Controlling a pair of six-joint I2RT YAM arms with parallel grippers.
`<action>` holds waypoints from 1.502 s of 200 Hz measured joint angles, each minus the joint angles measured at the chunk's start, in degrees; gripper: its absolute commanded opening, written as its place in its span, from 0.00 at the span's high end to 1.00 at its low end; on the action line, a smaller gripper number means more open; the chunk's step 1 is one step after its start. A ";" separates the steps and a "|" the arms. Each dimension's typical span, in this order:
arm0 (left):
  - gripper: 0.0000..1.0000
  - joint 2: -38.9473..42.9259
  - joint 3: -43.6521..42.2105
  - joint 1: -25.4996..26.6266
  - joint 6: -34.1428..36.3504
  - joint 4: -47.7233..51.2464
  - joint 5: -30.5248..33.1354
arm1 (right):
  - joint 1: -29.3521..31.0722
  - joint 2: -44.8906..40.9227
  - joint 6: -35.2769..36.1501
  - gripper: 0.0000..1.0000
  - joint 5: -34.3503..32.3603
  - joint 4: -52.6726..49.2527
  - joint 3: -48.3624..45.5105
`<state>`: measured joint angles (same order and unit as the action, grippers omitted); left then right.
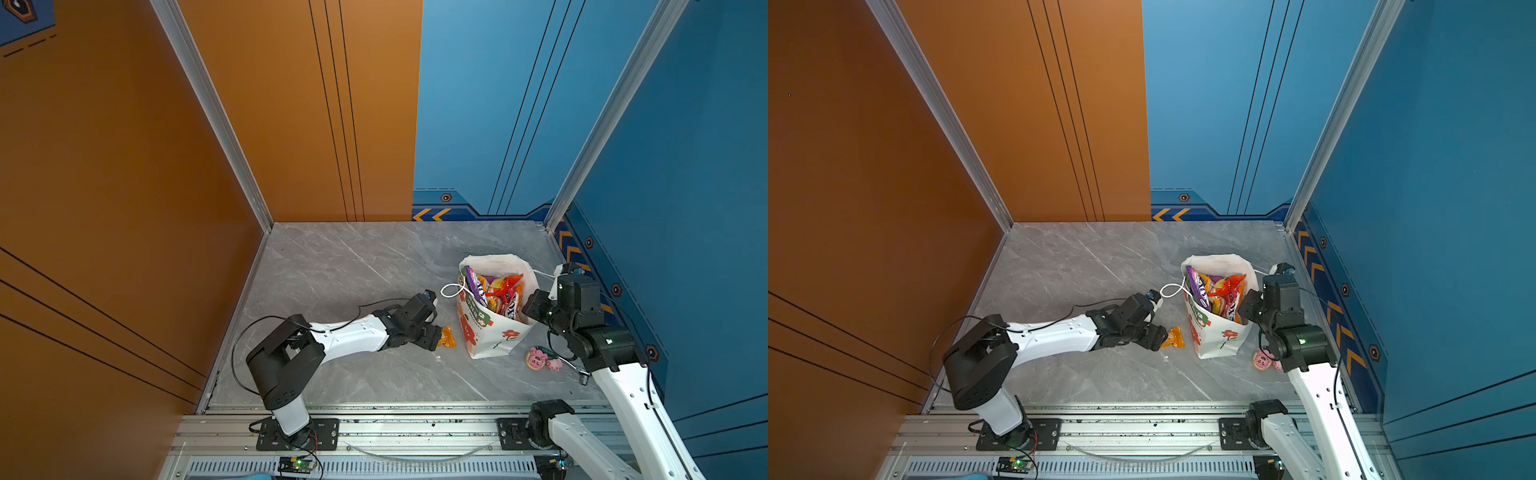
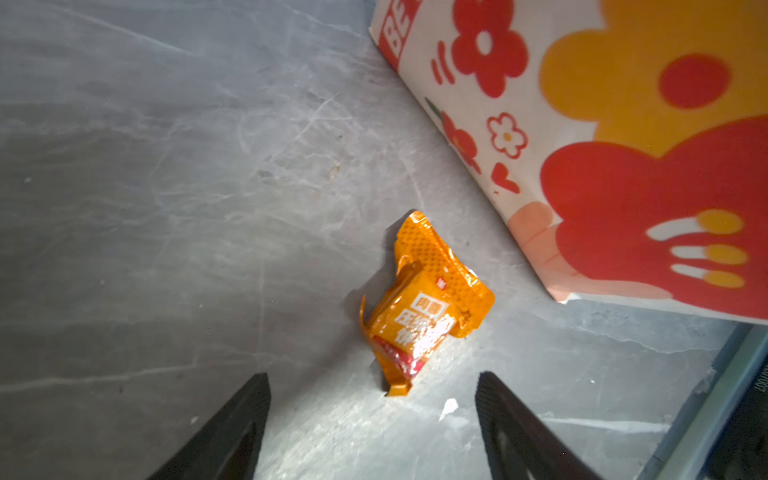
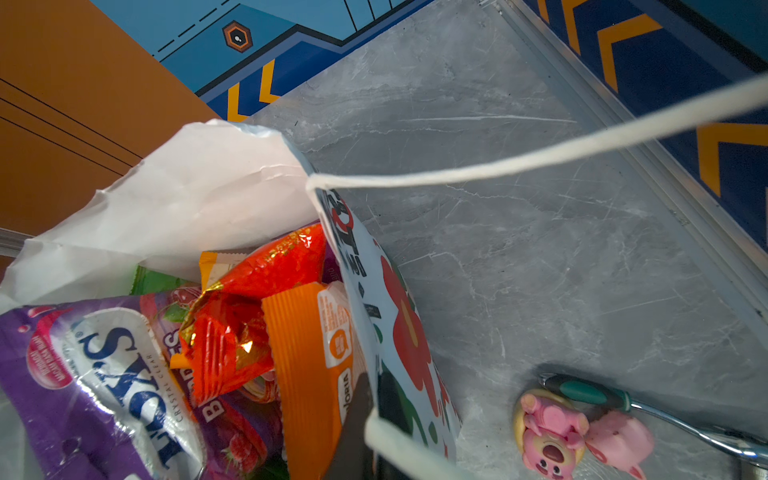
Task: Place the snacks into the paper bag
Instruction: 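Withdraw the left gripper and move it over the small orange packet, then lower the left gripper and grasp the small orange biscuit packet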
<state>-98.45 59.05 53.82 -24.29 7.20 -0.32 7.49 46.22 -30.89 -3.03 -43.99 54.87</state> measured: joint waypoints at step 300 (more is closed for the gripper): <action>0.81 -13.11 12.52 0.48 0.48 10.40 0.13 | -1.14 0.37 0.00 0.94 1.36 0.09 -0.13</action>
<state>-111.57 71.57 54.30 -23.81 17.61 -0.19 6.35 46.59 -30.89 -1.67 -43.90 54.74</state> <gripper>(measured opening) 0.332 0.061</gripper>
